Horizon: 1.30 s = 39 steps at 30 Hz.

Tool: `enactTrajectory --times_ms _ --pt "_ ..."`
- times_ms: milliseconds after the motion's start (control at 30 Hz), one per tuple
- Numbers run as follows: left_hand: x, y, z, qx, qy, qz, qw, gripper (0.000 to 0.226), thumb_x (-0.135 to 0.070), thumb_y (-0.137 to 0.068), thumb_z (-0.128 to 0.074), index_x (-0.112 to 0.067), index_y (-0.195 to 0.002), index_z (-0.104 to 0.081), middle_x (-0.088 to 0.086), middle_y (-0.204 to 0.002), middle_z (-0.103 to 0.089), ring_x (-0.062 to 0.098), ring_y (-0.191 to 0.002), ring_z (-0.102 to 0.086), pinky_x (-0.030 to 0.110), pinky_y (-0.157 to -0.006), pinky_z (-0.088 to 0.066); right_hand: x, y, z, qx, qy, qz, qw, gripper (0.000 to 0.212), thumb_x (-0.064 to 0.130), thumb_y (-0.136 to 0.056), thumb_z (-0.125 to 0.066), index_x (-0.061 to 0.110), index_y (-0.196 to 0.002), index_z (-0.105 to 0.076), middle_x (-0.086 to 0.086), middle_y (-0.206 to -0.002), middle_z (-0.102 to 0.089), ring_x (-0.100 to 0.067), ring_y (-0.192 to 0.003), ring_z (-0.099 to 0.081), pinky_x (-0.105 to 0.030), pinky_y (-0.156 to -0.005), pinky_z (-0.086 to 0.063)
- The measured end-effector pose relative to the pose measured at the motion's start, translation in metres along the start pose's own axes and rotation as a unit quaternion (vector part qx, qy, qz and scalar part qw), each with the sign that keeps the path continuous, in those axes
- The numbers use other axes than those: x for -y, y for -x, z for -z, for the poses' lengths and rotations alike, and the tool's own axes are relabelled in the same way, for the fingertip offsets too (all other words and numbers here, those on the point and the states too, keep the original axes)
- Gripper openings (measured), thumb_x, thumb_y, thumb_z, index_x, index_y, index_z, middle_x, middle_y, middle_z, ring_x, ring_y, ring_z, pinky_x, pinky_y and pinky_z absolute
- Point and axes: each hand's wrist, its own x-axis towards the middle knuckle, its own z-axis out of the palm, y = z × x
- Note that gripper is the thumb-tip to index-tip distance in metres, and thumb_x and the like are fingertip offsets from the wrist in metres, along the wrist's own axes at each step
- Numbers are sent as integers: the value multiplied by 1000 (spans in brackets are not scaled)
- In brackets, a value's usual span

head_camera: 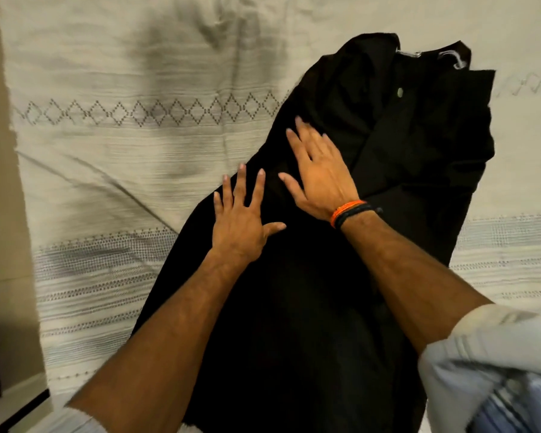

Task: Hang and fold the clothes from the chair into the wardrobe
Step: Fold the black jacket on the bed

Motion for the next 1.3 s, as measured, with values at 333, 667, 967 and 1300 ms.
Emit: enactTrajectory --times_ms 333,667,967,1300 --pt "1 -4 5 26 16 -1 1000 102 -62 -88 -53 -29 -155 16 8 -159 31 36 -147 22 53 -118 6 20 -19 3 43 -86 -77 992 89 32 -87 -64 6 -156 -14 -11 -165 -10 -23 -151 -11 -39 -123 -10" --pt "-38 -16 72 -34 93 5 995 72 -46 -91 -63 -21 -152 -32 17 -160 -18 35 -145 -24 46 -118 -26 -7 45 51 -44 -180 -182 966 50 21 -88 -65 12 -135 -51 -10 -127 -61 -25 -121 -54 -38 -102 -45" --pt "-124 -96 135 -110 132 -73 982 56 -40 -92 -65 -8 -136 -53 14 -138 -52 29 -128 -50 37 -108 -39 -112 45 104 -155 -223 -282 920 39 21 -86 -69 11 -122 -59 -4 -118 -66 -21 -109 -61 -33 -96 -50" --pt "-176 -217 153 -84 112 17 990 61 -60 -96 -43 -6 -121 -60 14 -122 -63 33 -115 -57 38 -90 -45 -208 -17 122 -183 -184 -373 891 51 41 -92 -62 7 -128 -55 -14 -129 -56 -32 -123 -49 -38 -102 -39"
